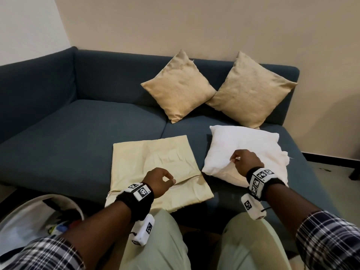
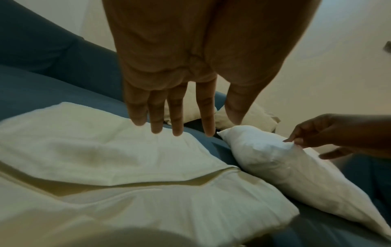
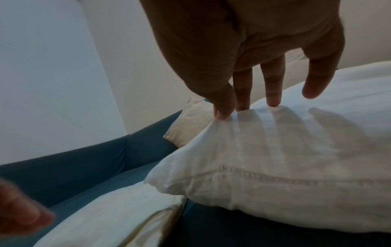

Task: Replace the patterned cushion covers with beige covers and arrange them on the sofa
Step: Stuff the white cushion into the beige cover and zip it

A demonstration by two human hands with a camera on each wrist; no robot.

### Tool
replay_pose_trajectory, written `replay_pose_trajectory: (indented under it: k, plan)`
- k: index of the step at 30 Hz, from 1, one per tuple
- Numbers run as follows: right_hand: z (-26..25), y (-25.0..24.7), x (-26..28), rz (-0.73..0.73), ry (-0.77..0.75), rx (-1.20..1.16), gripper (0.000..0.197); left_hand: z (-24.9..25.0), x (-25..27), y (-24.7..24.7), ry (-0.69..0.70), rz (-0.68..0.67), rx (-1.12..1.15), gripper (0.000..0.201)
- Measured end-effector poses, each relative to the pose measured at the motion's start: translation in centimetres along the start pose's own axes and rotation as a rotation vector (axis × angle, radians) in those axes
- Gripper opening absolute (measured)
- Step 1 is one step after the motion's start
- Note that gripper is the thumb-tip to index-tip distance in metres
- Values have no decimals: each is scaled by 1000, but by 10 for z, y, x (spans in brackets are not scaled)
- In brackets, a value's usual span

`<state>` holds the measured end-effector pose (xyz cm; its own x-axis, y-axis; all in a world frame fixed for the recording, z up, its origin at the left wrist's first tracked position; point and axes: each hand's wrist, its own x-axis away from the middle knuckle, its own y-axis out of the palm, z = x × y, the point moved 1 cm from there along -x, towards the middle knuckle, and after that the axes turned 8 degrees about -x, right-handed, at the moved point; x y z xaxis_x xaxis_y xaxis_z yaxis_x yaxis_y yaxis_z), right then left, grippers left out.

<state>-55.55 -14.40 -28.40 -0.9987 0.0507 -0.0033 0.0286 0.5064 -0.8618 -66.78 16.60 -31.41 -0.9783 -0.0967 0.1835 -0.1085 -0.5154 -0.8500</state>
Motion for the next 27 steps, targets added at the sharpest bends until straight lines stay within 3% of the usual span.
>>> replay_pose_trajectory:
  k: [5, 9, 11, 14, 17, 19, 21, 23, 25, 26, 27]
  plan:
    - [3, -22, 16, 227, -146, -262, 23, 33, 1, 8, -16, -21, 175, 45]
    - [2, -49, 45, 363, -197, -451, 22, 58, 1, 6, -183, -148, 643, 70]
    - [-3, -52, 67, 297, -231, -518, 23, 69, 6, 5, -292, -242, 862, 72]
    - [-6, -40, 105, 36, -367, -486, 24, 84, 16, 15, -381, -396, 1042, 75]
    - [2, -29, 124, -223, -432, -313, 22, 98, 21, 41, -364, -482, 1001, 73]
    - [14, -35, 116, -196, -420, -331, 13, 103, 22, 62, -335, -463, 957, 84]
    - [36, -46, 95, 1, -275, -387, 7, 94, 8, 89, -359, -389, 901, 115]
    - [73, -54, 63, 156, -42, -434, 42, 77, -16, 123, -353, -302, 901, 129]
    - [108, -57, 34, 164, 130, -518, 94, 81, -11, 120, -322, -235, 896, 131]
    - [127, -53, 19, 138, 185, -578, 112, 84, -6, 113, -294, -205, 886, 130]
    - [133, -52, 12, 108, 218, -624, 118, 89, -2, 107, -256, -193, 878, 127]
